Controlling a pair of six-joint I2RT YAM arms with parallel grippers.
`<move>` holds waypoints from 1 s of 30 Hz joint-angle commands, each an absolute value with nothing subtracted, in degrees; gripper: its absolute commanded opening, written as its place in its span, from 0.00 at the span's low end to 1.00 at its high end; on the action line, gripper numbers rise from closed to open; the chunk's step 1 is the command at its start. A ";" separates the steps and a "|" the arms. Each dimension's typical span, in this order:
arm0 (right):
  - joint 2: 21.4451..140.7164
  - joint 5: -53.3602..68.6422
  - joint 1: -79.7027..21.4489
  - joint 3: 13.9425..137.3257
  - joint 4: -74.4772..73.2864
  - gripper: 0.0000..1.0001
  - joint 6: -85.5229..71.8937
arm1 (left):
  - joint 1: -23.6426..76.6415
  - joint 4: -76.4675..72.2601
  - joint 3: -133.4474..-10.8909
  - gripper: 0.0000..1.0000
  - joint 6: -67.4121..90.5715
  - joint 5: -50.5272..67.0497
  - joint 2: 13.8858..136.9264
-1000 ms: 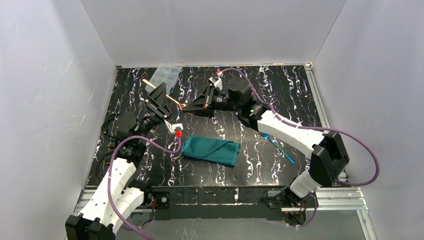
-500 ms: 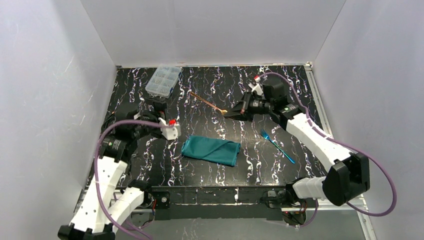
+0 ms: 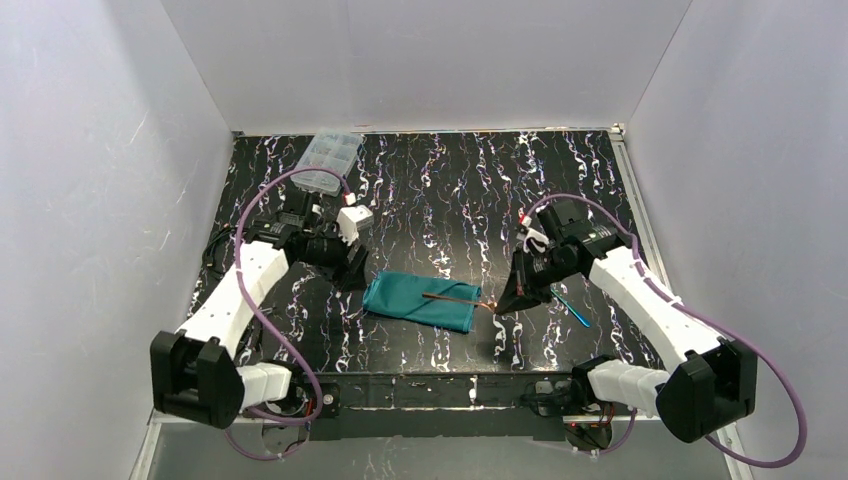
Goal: Fold the napkin into a case and place the utensils inside
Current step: Insert the fork into the folded napkin.
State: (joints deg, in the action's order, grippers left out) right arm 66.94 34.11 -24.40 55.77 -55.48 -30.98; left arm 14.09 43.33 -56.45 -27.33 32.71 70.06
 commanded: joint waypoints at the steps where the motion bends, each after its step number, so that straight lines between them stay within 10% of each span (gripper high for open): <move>1: 64.83 31.50 -24.09 53.84 -63.32 0.01 -26.00 | 14.36 40.68 -54.21 0.67 -15.60 37.69 73.18; 30: 66.82 35.49 -23.86 39.64 -40.81 0.01 -32.97 | 17.71 30.45 -51.69 0.40 -14.65 28.77 88.55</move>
State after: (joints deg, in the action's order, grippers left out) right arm 66.39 33.63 -24.05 41.06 -45.34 -31.66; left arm 17.54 29.95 -50.41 -13.45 29.32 88.18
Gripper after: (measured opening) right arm 0.043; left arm 0.410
